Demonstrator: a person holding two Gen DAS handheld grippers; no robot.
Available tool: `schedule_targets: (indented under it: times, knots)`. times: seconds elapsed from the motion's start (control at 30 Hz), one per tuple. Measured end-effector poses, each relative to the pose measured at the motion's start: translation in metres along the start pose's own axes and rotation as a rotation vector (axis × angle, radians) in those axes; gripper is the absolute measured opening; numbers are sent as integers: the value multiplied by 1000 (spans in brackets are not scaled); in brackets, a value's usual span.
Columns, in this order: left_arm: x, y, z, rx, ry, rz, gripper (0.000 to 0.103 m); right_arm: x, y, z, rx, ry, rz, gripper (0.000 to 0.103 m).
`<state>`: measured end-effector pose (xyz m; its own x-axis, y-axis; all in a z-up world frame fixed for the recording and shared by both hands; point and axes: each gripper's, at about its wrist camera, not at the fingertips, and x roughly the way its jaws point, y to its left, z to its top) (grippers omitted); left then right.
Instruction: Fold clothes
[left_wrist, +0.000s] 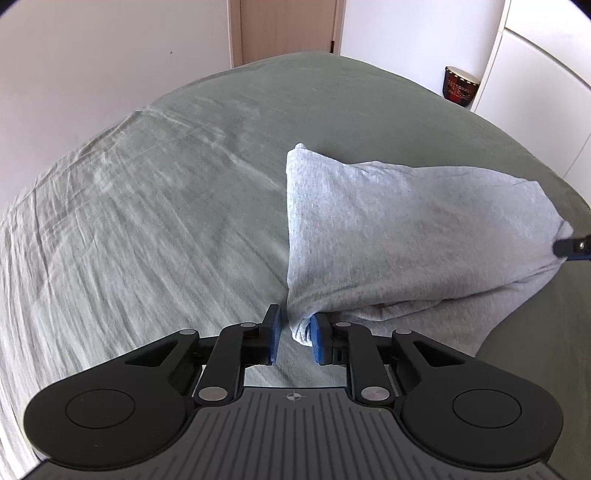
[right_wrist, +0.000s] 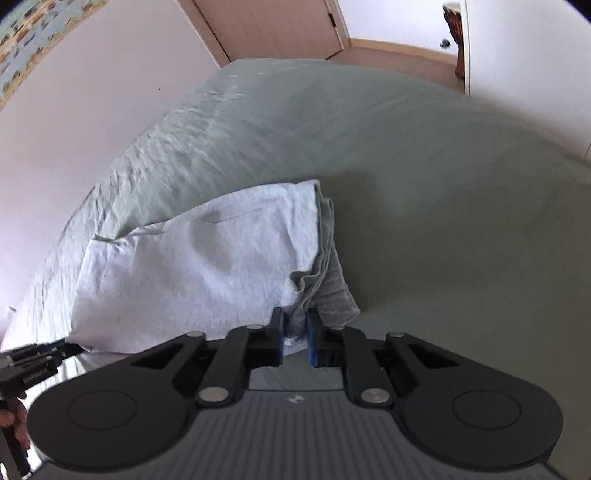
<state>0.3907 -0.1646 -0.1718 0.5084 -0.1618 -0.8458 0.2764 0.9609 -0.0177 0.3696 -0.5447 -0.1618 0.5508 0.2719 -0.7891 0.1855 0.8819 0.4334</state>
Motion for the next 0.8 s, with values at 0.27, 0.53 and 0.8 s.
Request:
schedule_targets:
  times: [0.27, 0.53, 0.8]
  knots:
    - [0, -1, -1, -15, 9, -8, 17, -5, -12, 45, 72, -102, -3, 62]
    - [3, 2, 0, -32, 21, -21, 17, 37, -10, 62, 24, -44, -32, 20]
    - [0, 6, -2, -93, 14, -28, 17, 26, 17, 69, -128, -117, -69, 8]
